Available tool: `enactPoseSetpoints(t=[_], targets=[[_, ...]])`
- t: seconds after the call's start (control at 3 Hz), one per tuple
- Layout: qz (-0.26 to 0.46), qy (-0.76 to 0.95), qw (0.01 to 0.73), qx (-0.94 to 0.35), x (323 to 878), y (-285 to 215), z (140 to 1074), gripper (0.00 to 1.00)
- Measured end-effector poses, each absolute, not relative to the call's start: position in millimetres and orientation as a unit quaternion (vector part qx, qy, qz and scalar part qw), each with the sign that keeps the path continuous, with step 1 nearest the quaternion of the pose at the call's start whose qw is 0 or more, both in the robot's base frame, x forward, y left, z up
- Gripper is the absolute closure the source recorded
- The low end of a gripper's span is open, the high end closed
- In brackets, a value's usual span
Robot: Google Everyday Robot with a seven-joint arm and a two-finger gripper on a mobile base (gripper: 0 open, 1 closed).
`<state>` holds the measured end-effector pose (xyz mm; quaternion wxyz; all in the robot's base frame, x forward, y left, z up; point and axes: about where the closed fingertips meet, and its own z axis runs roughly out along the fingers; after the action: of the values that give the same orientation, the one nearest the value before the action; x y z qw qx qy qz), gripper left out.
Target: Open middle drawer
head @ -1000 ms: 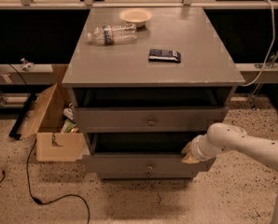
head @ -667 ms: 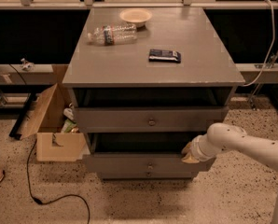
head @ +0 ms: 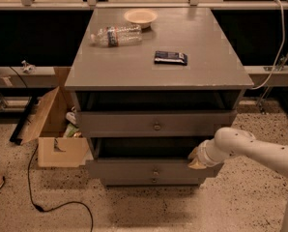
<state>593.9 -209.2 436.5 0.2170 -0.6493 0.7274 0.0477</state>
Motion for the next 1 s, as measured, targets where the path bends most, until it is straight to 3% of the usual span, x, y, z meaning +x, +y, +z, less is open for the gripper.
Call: enactPoseSetpoints(t=[0.67,1.0], targets=[[0.060,0.711,0.203,-0.670,595,-203,427,0.04],[0.068,0.698,0.164,-0.694,589,-194,405,0.00]])
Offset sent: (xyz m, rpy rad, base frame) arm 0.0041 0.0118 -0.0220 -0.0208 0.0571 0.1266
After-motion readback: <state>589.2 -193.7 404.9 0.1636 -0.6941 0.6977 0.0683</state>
